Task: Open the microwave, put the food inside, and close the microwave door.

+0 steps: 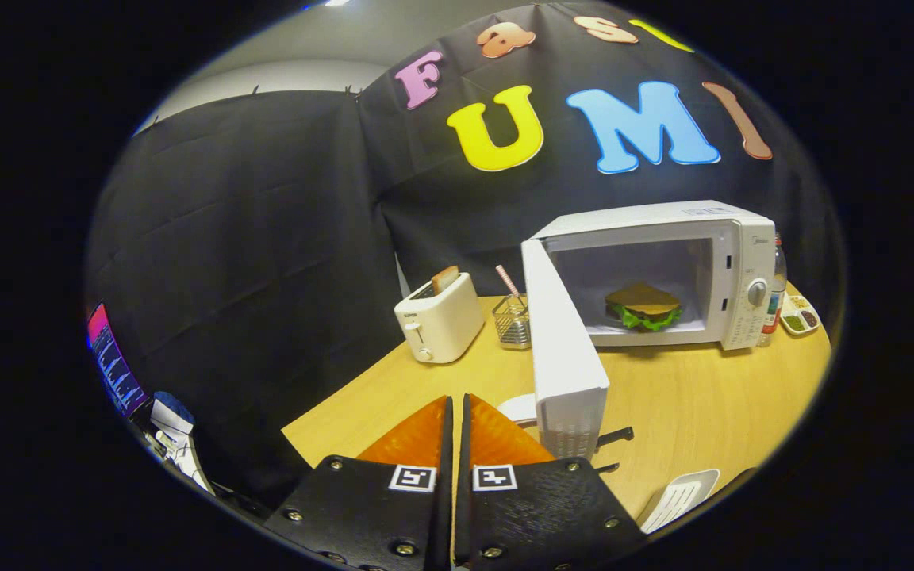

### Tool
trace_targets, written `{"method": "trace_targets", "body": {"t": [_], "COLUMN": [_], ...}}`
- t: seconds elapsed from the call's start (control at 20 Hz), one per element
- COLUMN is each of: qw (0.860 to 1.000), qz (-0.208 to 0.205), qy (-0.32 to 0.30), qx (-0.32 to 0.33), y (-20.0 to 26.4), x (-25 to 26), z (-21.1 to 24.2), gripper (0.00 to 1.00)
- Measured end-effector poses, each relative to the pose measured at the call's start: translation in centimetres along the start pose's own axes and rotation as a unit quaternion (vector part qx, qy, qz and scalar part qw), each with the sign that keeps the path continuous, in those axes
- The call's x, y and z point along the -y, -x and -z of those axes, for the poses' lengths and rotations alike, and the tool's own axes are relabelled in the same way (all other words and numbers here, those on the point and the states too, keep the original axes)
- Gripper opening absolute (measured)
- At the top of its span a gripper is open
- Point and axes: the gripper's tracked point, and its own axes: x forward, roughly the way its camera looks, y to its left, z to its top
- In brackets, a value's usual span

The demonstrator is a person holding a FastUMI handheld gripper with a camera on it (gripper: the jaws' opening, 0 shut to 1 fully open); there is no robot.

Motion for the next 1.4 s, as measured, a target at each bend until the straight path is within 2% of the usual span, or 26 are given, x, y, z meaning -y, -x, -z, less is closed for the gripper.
{"method": "trace_targets", "body": {"t": [0.25,0.5,0.95,1.3,1.4], "qw": [0.998,0.995,0.992,0.985,0.982], "qz": [0.054,0.096,0.122,0.174,0.186], "qy": [-0.024,-0.038,-0.033,-0.011,-0.016], "qx": [-0.001,0.004,-0.005,0.006,0.008], "y": [0.5,0.4,-3.5,-6.1,-6.9], "x": [6.8,12.8,19.3,24.0,25.2], "z": [-0.5,-1.2,-3.0,-5.2,-5.6], "gripper": [0.03,0.10,0.10,0.10,0.07]}}
